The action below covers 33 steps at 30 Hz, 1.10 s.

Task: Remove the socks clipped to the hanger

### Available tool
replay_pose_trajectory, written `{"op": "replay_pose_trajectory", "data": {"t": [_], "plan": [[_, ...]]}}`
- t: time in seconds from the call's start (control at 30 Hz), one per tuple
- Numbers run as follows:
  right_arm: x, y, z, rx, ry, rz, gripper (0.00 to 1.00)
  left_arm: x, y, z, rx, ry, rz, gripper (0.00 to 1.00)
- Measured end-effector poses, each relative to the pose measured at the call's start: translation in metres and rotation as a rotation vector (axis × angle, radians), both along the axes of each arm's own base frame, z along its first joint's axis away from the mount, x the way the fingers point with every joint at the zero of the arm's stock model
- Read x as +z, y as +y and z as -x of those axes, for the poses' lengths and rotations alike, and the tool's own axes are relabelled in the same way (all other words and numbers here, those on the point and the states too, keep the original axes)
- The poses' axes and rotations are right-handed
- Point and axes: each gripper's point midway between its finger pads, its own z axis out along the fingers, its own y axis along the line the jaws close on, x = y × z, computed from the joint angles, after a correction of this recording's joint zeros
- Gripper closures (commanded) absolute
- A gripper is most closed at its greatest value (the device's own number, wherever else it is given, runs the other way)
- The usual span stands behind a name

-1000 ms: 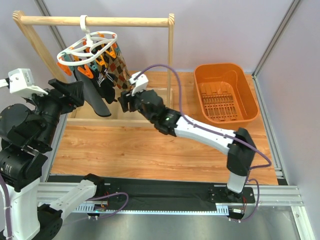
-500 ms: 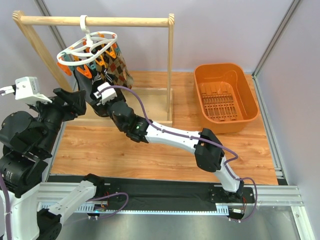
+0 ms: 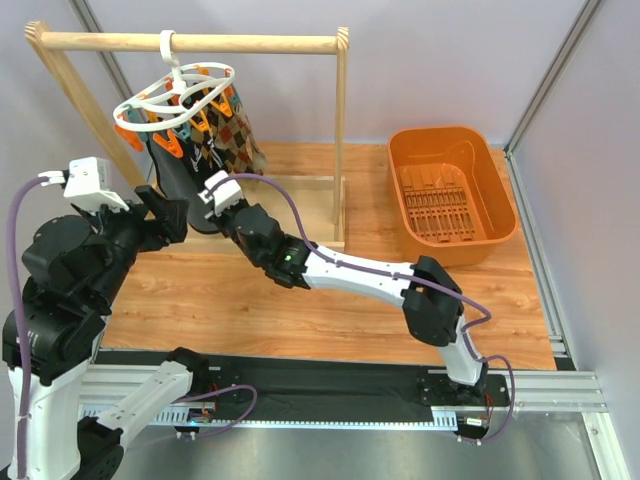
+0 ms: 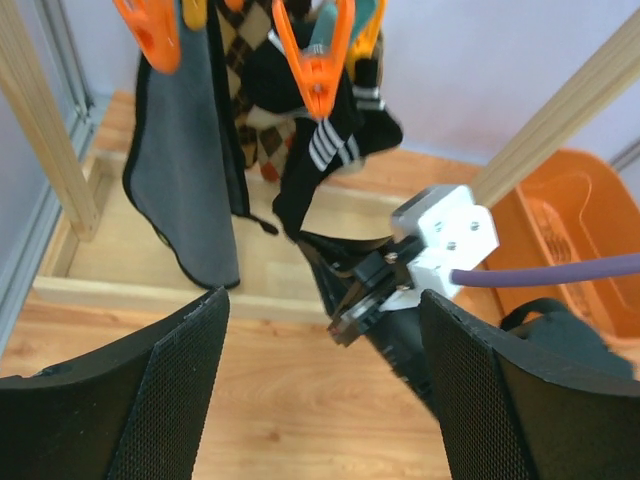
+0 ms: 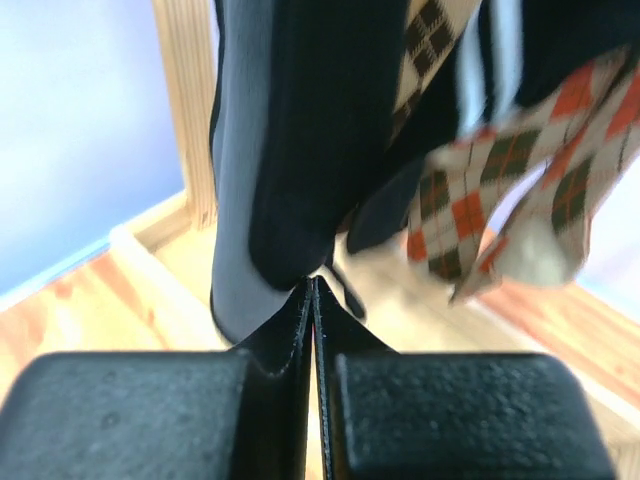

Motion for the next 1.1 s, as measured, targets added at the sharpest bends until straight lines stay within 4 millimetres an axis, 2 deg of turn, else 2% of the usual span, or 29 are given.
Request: {"op": "replay_pose_trajectory", "data": {"t": [0.07,0.13,0.27,0.37,0.47,0.53,0.57,0.63,0.67,0.77,0.9,1.1], "plan": [[-0.004,-0.011,0.009,0.020,0.019,0.010,1.00,-0.012,-0.005,-0.002,-0.019,0.042,-0.013,0.16],[0.000,-0.020,0.017,0.045,0.029,-0.001,1.00,-0.018,-0.007,-0.005,-0.026,0.070,-0.020,0.16],[0.030,-0.035,0.032,0.085,0.029,-0.062,1.00,-0.022,-0.010,-0.013,-0.023,0.093,-0.019,0.24],[0.054,-0.045,0.040,0.109,0.020,-0.117,1.00,-0.008,-0.016,-0.018,-0.038,0.067,0.005,0.27],[0.070,-0.052,0.047,0.126,0.013,-0.152,1.00,0.018,-0.023,-0.022,-0.063,0.011,0.036,0.31],[0.073,-0.055,0.049,0.133,0.013,-0.157,1.00,0.040,-0.026,-0.027,-0.072,-0.024,0.052,0.33],[0.073,-0.055,0.050,0.138,0.014,-0.156,0.93,0.048,-0.028,-0.029,-0.074,-0.038,0.060,0.33],[0.070,-0.054,0.051,0.150,0.020,-0.147,0.59,0.058,-0.031,-0.037,-0.075,-0.050,0.069,0.33],[0.068,-0.053,0.052,0.153,0.024,-0.139,0.49,0.058,-0.032,-0.040,-0.075,-0.046,0.069,0.32],[0.062,-0.046,0.050,0.162,0.017,-0.113,0.41,0.051,-0.031,-0.047,-0.051,-0.016,0.056,0.29],[0.048,-0.029,0.043,0.164,0.019,-0.093,0.40,0.042,-0.022,-0.051,0.001,0.012,0.031,0.27],[0.012,0.003,0.022,0.131,0.022,-0.048,0.40,0.049,-0.004,-0.027,0.043,-0.034,0.026,0.27]]}}
